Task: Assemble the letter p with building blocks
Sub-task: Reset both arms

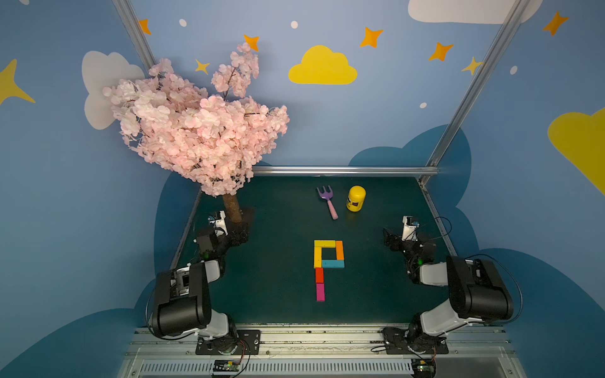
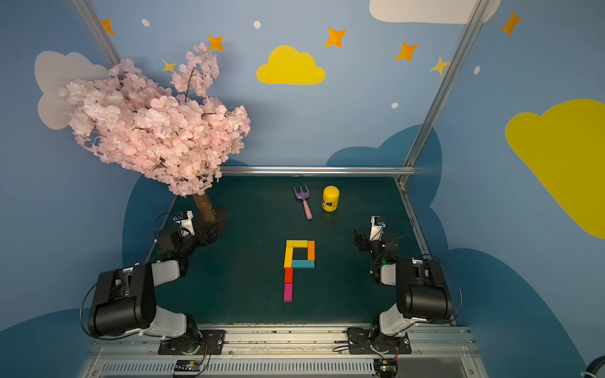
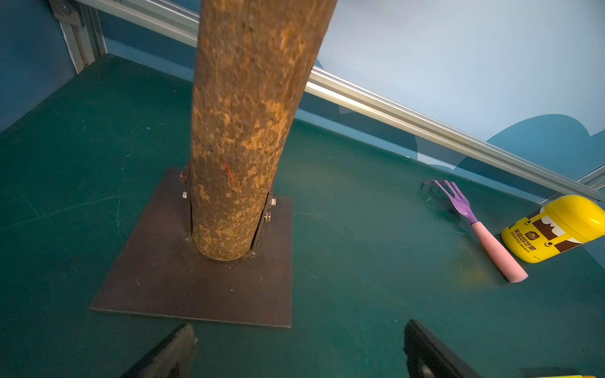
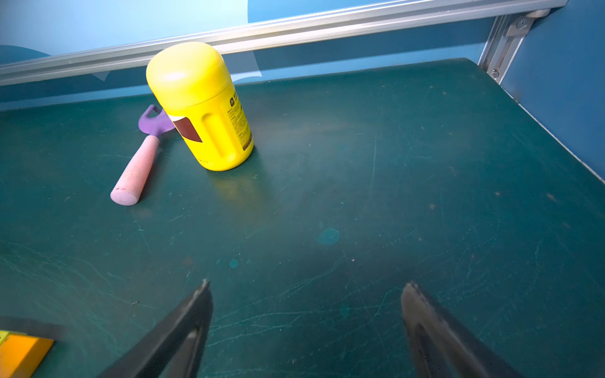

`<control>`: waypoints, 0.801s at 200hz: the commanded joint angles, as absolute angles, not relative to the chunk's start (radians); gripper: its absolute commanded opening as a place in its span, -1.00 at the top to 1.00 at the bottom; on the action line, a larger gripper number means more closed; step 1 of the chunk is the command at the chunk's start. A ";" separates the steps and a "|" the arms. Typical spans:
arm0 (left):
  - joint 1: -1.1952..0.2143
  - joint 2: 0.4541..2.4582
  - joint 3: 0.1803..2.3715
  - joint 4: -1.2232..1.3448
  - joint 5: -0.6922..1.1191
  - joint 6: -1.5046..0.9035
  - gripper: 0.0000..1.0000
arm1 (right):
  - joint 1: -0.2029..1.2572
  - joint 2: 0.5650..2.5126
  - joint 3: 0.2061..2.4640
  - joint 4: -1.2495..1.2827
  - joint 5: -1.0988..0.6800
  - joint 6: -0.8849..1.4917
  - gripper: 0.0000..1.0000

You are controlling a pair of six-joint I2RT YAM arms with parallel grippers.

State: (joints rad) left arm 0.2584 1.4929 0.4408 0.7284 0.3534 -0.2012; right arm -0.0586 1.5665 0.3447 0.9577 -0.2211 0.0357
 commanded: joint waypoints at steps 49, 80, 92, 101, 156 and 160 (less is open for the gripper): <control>0.048 1.576 0.319 1.033 0.159 0.029 -1.00 | -0.037 1.561 0.367 0.953 -0.192 0.009 -0.81; 0.029 1.575 0.328 1.014 0.039 0.005 -1.00 | -0.026 1.559 0.369 0.948 -0.173 0.002 -0.81; 0.027 1.568 0.358 0.942 0.057 0.015 -1.00 | -0.026 1.560 0.370 0.949 -0.195 -0.006 -0.81; 0.030 1.573 0.361 0.945 0.048 0.005 -1.00 | -0.026 1.560 0.368 0.949 -0.197 -0.006 -0.81; 0.040 1.576 0.371 0.929 0.020 -0.015 -1.00 | -0.015 1.561 0.367 0.952 -0.204 -0.020 -0.81; 0.040 1.575 0.372 0.929 0.020 -0.015 -1.00 | -0.017 1.560 0.368 0.952 -0.205 -0.020 -0.81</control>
State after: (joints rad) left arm 0.0357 1.5757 0.3645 0.9352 0.0383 -0.0143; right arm -0.0101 1.5665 0.3462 0.9562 -0.1940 -0.0090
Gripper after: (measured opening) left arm 0.998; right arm 0.905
